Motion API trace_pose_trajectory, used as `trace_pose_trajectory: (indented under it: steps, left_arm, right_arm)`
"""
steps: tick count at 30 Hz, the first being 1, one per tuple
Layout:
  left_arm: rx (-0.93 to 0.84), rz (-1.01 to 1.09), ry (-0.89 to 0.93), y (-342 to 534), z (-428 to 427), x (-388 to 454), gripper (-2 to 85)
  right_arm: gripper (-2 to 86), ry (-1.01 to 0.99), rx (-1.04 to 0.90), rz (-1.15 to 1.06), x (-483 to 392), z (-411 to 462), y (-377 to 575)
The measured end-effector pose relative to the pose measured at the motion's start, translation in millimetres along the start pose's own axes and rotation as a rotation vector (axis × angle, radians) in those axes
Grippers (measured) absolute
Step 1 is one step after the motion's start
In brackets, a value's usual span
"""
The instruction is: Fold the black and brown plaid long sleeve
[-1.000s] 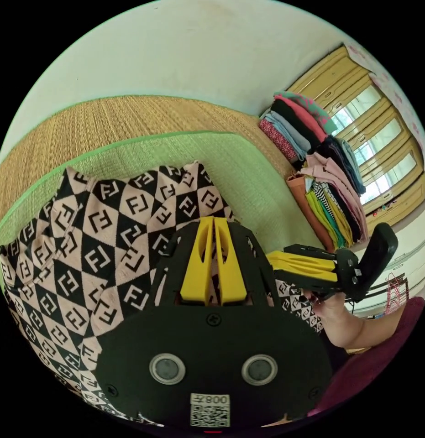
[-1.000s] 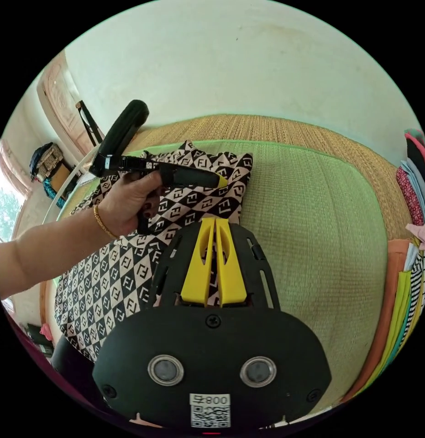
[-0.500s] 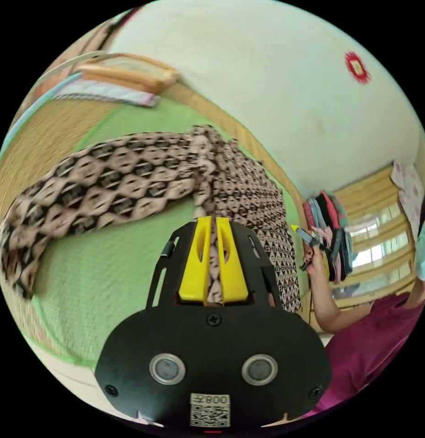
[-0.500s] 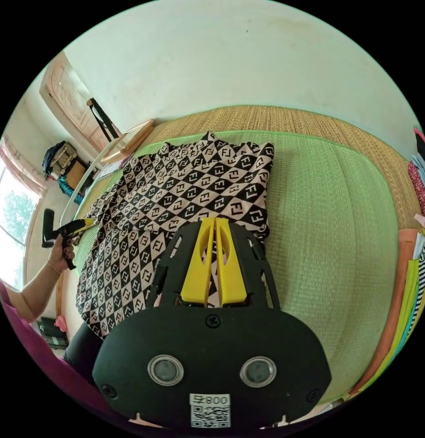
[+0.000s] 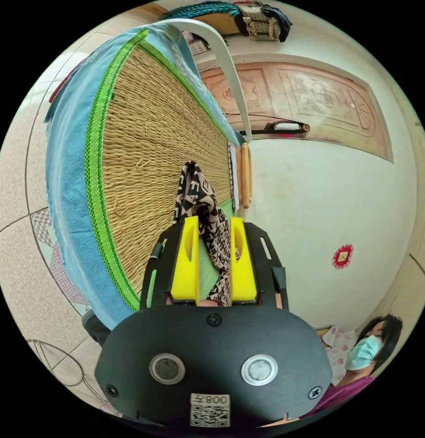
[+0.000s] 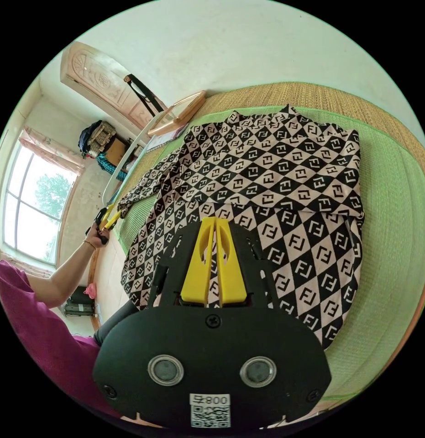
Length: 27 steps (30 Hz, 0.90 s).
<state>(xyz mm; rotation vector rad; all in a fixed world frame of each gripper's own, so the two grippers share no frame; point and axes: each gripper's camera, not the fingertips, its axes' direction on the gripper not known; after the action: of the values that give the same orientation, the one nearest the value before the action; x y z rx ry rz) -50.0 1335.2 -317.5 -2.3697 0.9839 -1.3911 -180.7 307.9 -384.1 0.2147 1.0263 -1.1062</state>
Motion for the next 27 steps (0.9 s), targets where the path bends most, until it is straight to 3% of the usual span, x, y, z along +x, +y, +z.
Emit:
trace_pose_trajectory:
  steps: [10,19,22,27]
  left_arm:
    - [0.049,0.077,-0.118,-29,-95,-34,9.2]
    - [-0.08,0.147,-0.201,-76,-108,-43,2.8]
    - [-0.074,0.229,-0.159,-93,-121,-26,1.7]
    - [-0.164,0.579,-0.113,-128,-137,40,1.2]
  right_arm:
    - [0.0,-0.031,-0.026,0.009,-19,13,-6]
    - [0.0,-0.05,-0.042,0.03,-24,26,-9]
    - [0.0,-0.059,-0.046,0.044,-21,30,-8]
    - [0.0,-0.079,-0.053,0.07,-16,37,-6]
